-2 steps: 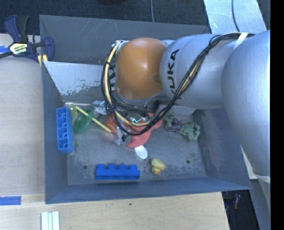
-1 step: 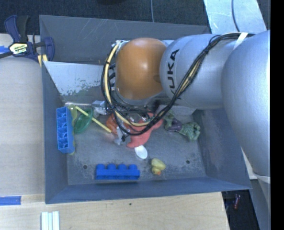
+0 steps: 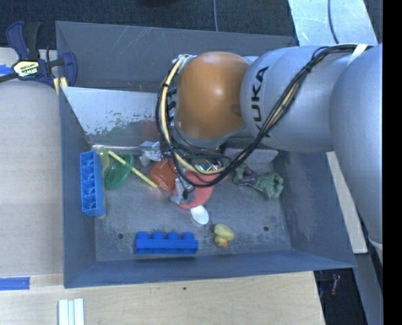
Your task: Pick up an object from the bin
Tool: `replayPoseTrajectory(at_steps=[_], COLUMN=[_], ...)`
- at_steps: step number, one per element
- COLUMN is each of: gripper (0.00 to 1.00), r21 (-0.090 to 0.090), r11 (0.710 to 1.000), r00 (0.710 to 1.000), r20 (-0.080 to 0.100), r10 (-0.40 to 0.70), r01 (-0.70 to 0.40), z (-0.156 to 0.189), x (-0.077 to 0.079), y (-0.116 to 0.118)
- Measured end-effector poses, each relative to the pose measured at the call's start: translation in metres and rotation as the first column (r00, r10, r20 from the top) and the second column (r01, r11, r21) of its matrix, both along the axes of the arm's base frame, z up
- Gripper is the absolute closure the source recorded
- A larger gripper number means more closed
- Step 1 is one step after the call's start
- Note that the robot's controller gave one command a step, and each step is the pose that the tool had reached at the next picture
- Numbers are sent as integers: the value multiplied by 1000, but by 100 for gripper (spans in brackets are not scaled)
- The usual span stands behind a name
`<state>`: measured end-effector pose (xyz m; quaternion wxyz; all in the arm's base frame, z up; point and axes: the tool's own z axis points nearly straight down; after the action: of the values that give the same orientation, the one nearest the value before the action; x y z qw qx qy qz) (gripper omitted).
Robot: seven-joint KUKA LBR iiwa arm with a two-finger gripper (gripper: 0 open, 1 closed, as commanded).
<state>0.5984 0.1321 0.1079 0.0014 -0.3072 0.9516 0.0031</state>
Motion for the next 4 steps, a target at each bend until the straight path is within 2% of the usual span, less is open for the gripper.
replayPoseTrajectory(at_steps=[1,2,3,4], gripper=[0,0,0,100], r21=[-1,-2,0,8], r11=[999,995,1000,975], r00=[999,995,999,974], r20=[7,8,17,22], r10=[-39,-103,-28,-224], r01=[39,103,28,224], z=[21,27,-18,-30], x=[5,6,10,21], y=[-65,-99,-96,-77])
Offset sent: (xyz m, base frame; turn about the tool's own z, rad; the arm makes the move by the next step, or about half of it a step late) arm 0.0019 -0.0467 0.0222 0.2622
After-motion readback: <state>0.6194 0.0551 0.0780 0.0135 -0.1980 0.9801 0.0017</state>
